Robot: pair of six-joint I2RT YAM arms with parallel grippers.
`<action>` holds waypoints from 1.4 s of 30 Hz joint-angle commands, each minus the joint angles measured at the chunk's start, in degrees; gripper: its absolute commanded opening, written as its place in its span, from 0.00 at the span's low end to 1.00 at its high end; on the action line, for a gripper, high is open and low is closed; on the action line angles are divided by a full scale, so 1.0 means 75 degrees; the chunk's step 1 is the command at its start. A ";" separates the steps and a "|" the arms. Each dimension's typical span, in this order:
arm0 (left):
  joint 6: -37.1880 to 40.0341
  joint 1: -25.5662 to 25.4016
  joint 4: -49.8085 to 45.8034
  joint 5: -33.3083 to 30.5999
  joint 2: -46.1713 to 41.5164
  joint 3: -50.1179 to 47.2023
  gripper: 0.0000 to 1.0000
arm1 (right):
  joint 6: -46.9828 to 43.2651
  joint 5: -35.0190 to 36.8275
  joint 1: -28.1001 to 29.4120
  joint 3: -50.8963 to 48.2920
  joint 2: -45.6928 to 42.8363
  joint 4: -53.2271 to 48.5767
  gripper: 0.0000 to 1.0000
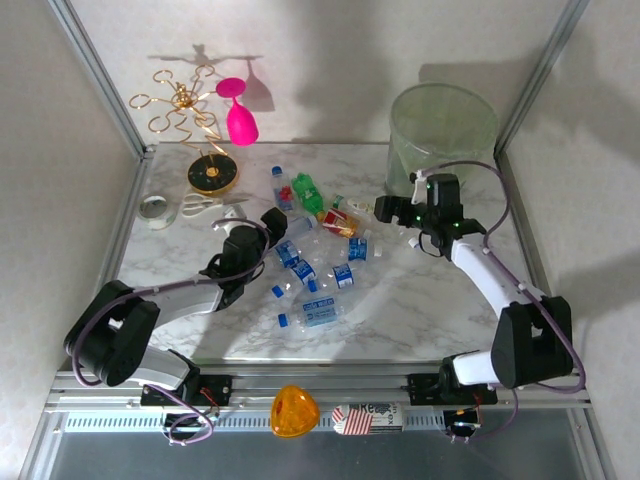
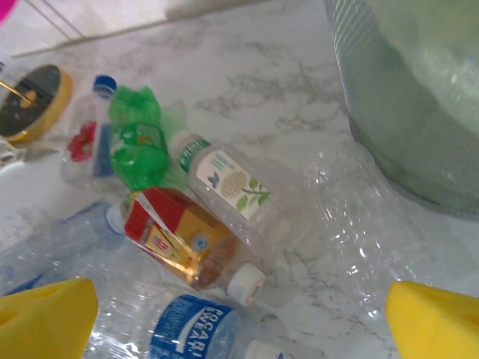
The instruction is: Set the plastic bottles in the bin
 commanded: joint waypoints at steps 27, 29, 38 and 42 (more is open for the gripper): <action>-0.0133 0.0021 -0.0085 0.0509 0.0505 0.0994 1.00 | -0.1113 0.2127 0.0038 0.0410 0.3003 0.0639 0.90; -0.0145 0.0021 -0.0085 0.0544 0.0507 0.0994 1.00 | -0.1102 0.2083 0.0035 0.0363 0.3057 0.0769 0.89; -0.0133 0.0021 -0.0108 0.0499 0.0381 0.0900 1.00 | -0.1096 0.1968 0.0036 0.0443 0.3465 0.0874 0.81; -0.0122 0.0021 -0.0114 0.0464 0.0317 0.0842 1.00 | -0.1101 0.1948 0.0035 0.0570 0.3606 0.0805 0.77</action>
